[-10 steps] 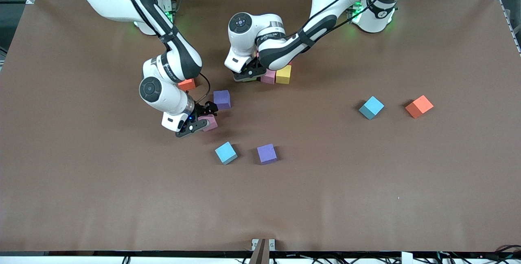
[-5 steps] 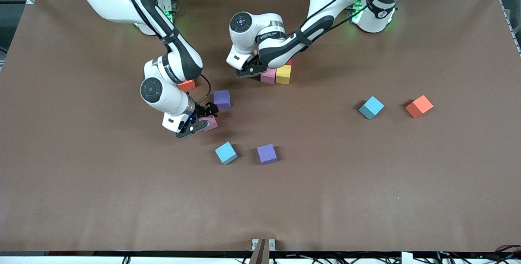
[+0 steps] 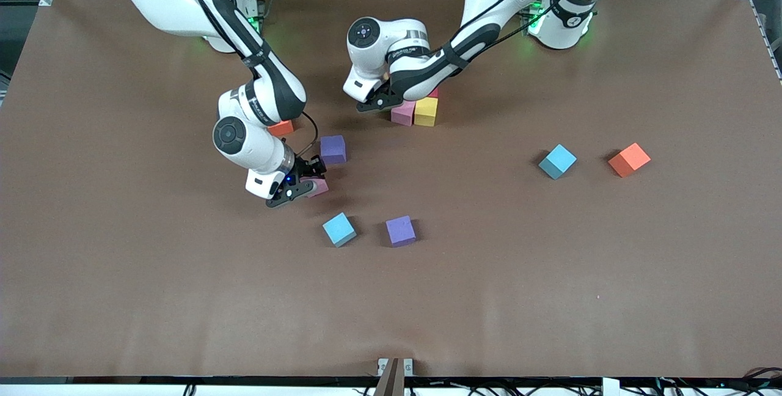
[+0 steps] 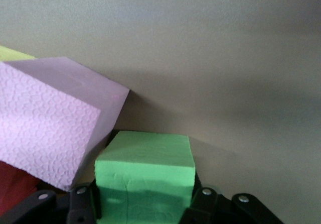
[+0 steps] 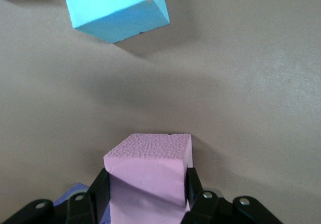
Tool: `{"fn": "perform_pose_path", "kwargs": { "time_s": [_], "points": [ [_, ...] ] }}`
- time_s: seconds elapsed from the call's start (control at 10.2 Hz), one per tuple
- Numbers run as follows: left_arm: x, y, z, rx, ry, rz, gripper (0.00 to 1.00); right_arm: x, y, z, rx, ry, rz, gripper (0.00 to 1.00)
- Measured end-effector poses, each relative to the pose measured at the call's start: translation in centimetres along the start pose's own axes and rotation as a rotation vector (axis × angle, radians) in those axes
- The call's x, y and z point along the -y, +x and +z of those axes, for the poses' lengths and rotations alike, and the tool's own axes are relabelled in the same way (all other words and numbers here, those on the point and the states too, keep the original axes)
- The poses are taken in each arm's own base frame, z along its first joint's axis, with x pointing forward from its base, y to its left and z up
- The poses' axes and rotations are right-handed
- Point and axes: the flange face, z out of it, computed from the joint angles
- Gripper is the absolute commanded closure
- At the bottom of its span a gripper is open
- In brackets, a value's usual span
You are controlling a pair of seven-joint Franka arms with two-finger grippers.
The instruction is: Form number 2 with 11 blocks
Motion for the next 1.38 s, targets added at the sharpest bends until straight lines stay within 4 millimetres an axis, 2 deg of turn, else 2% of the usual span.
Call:
{"fn": "perform_pose_path", "kwargs": {
  "time_s": [0.49, 0.89, 1.18, 1.38],
  "points": [
    [0.0, -1.8, 0.1, 0.014, 0.004, 0.018, 1.0, 0.0, 0.1, -0.1, -0.003, 0.0, 0.0, 0.49],
    [-0.1, -2.7, 0.0, 0.02, 0.002, 0.009, 1.0, 0.0, 0.2, -0.2, -0.004, 0.0, 0.0, 0.5],
    [-0.8, -1.6, -1.2, 0.016, -0.027, -0.139, 1.0, -0.1, 0.9, -1.1, -0.006, 0.002, 0.001, 0.5],
    [-1.5, 0.0, -2.2, 0.007, -0.051, -0.308, 1.0, -0.4, 2.1, -3.8, 0.025, 0.009, 0.006, 0.5]
  ]
}}
